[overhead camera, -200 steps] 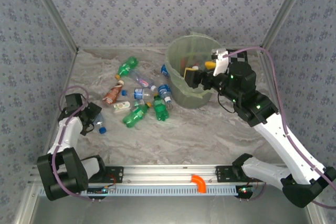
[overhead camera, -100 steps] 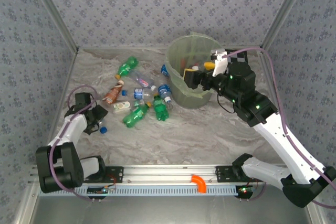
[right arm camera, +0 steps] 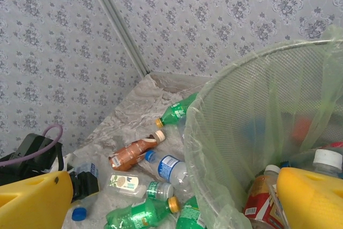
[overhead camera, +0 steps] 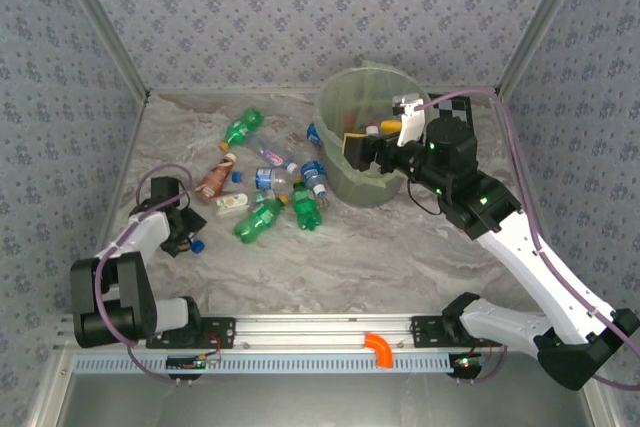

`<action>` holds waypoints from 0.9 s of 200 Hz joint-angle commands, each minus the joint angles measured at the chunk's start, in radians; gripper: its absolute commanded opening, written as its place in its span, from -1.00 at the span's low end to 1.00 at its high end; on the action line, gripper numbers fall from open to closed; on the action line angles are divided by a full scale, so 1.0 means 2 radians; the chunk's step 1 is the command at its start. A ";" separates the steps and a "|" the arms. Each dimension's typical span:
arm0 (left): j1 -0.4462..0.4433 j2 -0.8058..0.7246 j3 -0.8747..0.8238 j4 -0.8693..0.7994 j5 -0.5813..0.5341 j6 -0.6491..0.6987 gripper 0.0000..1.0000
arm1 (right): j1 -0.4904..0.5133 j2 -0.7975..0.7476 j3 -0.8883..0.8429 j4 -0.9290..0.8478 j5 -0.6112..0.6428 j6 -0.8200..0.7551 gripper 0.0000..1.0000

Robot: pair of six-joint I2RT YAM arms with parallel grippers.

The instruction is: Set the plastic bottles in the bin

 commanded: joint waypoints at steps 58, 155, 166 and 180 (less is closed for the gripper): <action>-0.053 -0.147 0.072 -0.093 0.004 0.009 0.21 | 0.002 0.003 -0.003 0.029 -0.028 0.023 0.99; -0.044 -0.127 0.048 -0.091 -0.025 -0.007 0.53 | 0.014 0.001 -0.001 0.032 -0.030 0.034 0.99; -0.042 -0.111 0.043 -0.074 -0.021 -0.012 0.57 | 0.015 0.001 -0.001 0.031 -0.030 0.031 0.99; -0.043 -0.091 0.037 -0.057 -0.012 -0.018 0.59 | 0.015 0.001 0.001 0.028 -0.027 0.028 0.99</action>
